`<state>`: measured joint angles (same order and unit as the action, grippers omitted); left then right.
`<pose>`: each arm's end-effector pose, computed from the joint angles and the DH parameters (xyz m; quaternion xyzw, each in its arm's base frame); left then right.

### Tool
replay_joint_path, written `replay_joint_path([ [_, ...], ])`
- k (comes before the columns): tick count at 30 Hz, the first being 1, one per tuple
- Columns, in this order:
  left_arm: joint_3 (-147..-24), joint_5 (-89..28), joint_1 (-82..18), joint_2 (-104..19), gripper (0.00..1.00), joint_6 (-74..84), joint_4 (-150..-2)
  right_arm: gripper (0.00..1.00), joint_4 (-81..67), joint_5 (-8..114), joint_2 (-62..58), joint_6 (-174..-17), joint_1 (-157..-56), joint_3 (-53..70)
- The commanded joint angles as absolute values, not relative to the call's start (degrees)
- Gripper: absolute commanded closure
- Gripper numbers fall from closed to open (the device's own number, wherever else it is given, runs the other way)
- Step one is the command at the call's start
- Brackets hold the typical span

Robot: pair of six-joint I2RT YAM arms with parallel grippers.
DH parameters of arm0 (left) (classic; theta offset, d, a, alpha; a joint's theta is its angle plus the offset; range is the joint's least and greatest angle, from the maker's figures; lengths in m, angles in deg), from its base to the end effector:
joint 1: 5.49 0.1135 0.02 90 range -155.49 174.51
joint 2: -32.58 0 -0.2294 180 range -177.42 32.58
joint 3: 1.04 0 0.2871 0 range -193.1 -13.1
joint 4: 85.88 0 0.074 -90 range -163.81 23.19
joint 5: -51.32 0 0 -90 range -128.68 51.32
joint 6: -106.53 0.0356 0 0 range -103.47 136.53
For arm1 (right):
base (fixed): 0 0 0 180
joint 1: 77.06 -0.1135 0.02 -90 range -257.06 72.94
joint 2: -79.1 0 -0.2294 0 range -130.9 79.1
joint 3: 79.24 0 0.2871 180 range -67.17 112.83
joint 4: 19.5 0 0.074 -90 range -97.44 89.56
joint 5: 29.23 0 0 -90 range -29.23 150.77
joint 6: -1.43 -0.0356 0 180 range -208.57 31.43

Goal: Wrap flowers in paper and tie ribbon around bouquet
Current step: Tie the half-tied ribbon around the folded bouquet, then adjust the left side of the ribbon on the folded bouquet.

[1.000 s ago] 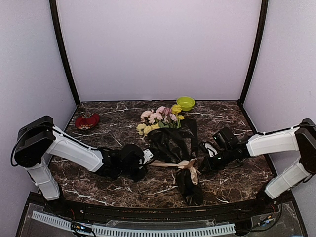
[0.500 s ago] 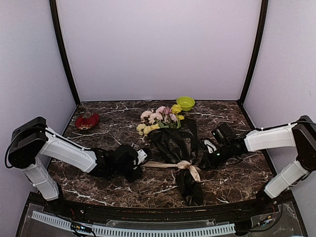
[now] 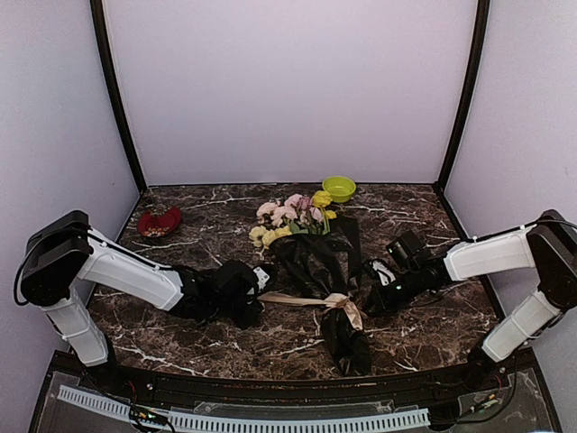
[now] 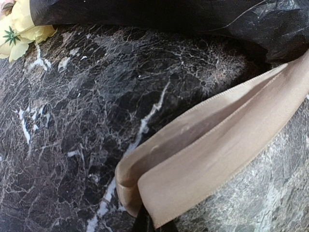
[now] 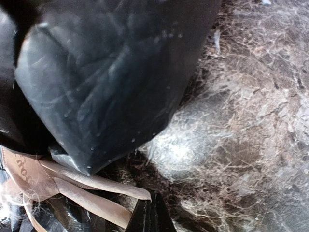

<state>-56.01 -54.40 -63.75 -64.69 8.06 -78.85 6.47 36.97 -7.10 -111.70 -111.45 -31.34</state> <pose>0.1828 -0.2772 0.0657 0.3479 0.8626 -0.0822 0.3580 0.2200 0.1680 0.0685 -0.1393 0.9448 0.2811 0.0943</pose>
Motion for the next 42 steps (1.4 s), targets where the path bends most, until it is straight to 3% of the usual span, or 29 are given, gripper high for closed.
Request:
replay_joint_path([
  [1,-51.9,-52.8,-63.0,-65.2,1.0,7.8,-71.9,1.0,6.2,36.8,-7.3,-112.0,-111.1,-32.8],
  [8,-50.8,-47.8,-63.3,-61.1,0.98,12.9,-79.4,1.0,5.6,34.9,-6.7,-112.4,-111.1,-31.0],
  [11,-50.3,-47.9,-64.6,-59.0,0.73,16.8,-83.5,0.94,5.5,33.5,-6.3,-112.4,-111.1,-30.4],
  [15,-50.7,-46.9,-65.5,-57.2,0.49,21.7,-85.6,0.86,8.4,35.6,-4.6,-112.4,-111.2,-29.3],
  [23,-47.4,-38.5,-68.4,-49.6,0.32,27.3,-94.5,0.69,16.9,47.4,2.8,-113.3,-111.1,-27.3],
  [27,-50.6,-37.2,-71.3,-50.8,0.36,27.2,-100.9,0.66,18.5,47.3,4.7,-111.9,-111.2,-26.6],
  [30,-58.3,-39.5,-73.2,-57.2,0.53,26.3,-99.2,0.66,14.0,38.1,7.1,-110.8,-112.2,-27.6],
  [32,-62.9,-40.0,-74.4,-62.2,0.58,27.3,-98.9,0.66,8.0,29.4,8.5,-112.4,-112.8,-30.0],
  [42,-77.9,-46.4,-76.2,-76.9,0.6,28.8,-97.2,0.62,4.3,31.0,8.0,-114.3,-115.9,-32.7],
])
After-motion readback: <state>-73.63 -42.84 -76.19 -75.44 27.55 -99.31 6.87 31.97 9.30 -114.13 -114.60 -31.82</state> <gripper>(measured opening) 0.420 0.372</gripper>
